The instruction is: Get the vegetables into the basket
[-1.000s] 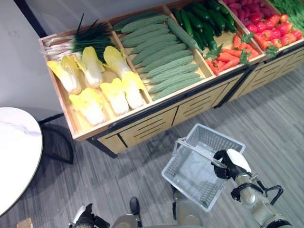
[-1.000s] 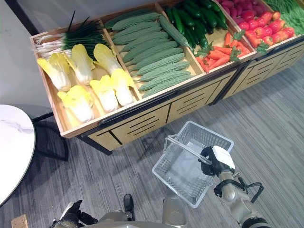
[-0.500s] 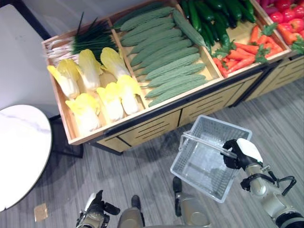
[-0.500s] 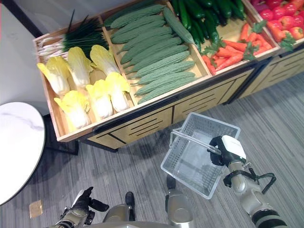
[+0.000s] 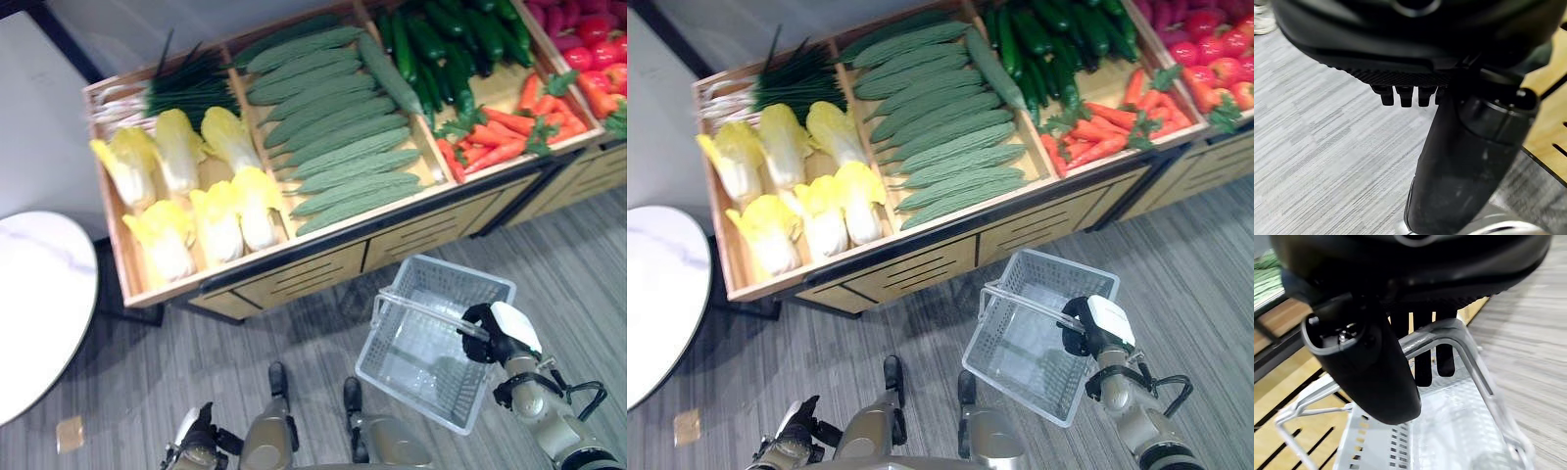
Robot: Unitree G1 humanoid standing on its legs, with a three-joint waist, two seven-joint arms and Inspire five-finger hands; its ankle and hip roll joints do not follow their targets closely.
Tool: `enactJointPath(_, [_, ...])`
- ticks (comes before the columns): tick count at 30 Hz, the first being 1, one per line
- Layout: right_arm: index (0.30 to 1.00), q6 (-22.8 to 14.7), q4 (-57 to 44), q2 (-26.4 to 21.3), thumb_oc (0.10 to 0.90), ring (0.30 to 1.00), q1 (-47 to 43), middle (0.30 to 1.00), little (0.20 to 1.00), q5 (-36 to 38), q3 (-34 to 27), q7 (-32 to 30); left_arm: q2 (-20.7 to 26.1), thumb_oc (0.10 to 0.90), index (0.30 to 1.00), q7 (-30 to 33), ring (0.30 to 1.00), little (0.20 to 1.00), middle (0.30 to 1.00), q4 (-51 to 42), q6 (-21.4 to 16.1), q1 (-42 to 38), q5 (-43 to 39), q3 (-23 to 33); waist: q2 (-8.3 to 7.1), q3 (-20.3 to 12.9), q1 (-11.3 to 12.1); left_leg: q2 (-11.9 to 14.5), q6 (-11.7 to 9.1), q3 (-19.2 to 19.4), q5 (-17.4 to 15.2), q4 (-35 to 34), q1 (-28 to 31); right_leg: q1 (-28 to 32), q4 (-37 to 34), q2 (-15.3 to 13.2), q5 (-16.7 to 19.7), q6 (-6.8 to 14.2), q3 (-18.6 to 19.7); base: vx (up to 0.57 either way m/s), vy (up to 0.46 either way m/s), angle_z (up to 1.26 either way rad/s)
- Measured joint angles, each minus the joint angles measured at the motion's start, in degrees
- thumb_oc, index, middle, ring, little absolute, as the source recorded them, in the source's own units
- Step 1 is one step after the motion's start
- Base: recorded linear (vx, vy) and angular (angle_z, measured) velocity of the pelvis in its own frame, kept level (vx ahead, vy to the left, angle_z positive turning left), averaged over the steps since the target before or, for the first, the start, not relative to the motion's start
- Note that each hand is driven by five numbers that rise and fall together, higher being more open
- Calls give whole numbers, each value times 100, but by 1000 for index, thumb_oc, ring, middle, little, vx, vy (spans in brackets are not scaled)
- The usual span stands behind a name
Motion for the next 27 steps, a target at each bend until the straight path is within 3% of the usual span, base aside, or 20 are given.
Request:
enactJointPath(2, [300,25,5,64,400,300,-18,300,300,0,19,2,19,900,1000,-3,1000,1000,1000,-16,-41,-134,1,3,17,-11,-1,-50,235,291,68,-48,82,0,38,-47,-58,86,178,71,249,-46])
enactJointPath(5, [300,35,0,186,400,300,24,300,300,-3,113,31,162,900,1000,-16,1000,1000,1000,-143,-76,-239,2,-17,-180,-36,-6,-365,530,409,-39,-49,209,-201,653,-358,-425,356,308,45,199,-9])
enactJointPath(11, [300,43,8,338,400,300,-128,300,300,-8,273,57,525,900,1000,-35,1000,1000,1000,-142,-48,-313,1,-4,-238,-69,62,-590,805,423,-162,-54,294,-874,2180,-661,-834,744,388,7,93,3])
enactJointPath(13, [300,3,3,360,400,300,-228,300,300,-8,283,56,646,900,1000,-36,1000,1000,1000,-121,-22,-282,-2,-6,-266,-75,84,-632,869,405,-196,-38,309,-924,2274,-953,-767,836,450,0,0,0])
enactJointPath(16, [300,18,4,382,400,300,-286,300,300,-6,339,64,680,900,1000,-24,1000,1000,1000,-26,10,-300,-4,8,-288,-81,152,-611,867,398,-188,-62,336,-875,1839,-1218,-732,925,610,27,-47,-3])
enactJointPath(18, [300,19,11,395,400,300,-291,300,300,-7,366,64,647,900,1000,-31,1000,1000,1000,34,13,-296,-4,8,-332,-82,155,-597,849,392,-177,-67,370,-751,893,-1440,-497,1125,614,47,-133,2])
enactJointPath(19, [300,11,4,424,400,300,-291,300,300,-6,382,64,622,900,1000,-31,1000,1000,1000,29,14,-295,-5,8,-360,-92,154,-574,847,355,-220,-71,373,-729,373,-1495,-239,1106,610,55,-200,4])
enactJointPath(21, [300,7,2,460,400,300,-325,300,300,-4,457,62,589,900,1000,-28,1000,1000,1000,114,6,-317,-7,40,-398,-90,104,-527,765,215,-204,-76,365,-717,-20,-1436,25,1089,797,47,-195,27])
enactJointPath(23, [300,15,3,537,400,300,-292,300,300,-4,537,61,616,900,1000,-29,1000,1000,1000,114,3,-269,-6,122,-595,-132,48,-530,554,104,-172,-107,404,-683,-48,-1434,234,1053,808,22,-211,46])
enactJointPath(24, [300,20,25,575,400,300,-285,300,300,-5,594,63,601,900,1000,-28,1000,1000,1000,112,4,-225,-7,121,-668,-175,61,-413,418,80,-170,-108,403,-675,-94,-1330,492,1066,705,10,-246,29])
enactJointPath(27, [300,12,26,578,400,300,-315,300,300,-4,625,65,536,900,1000,-13,1000,1000,1000,33,15,-71,-8,141,-551,-234,158,187,193,154,-85,-75,308,-628,-353,-801,612,759,408,6,-185,0])
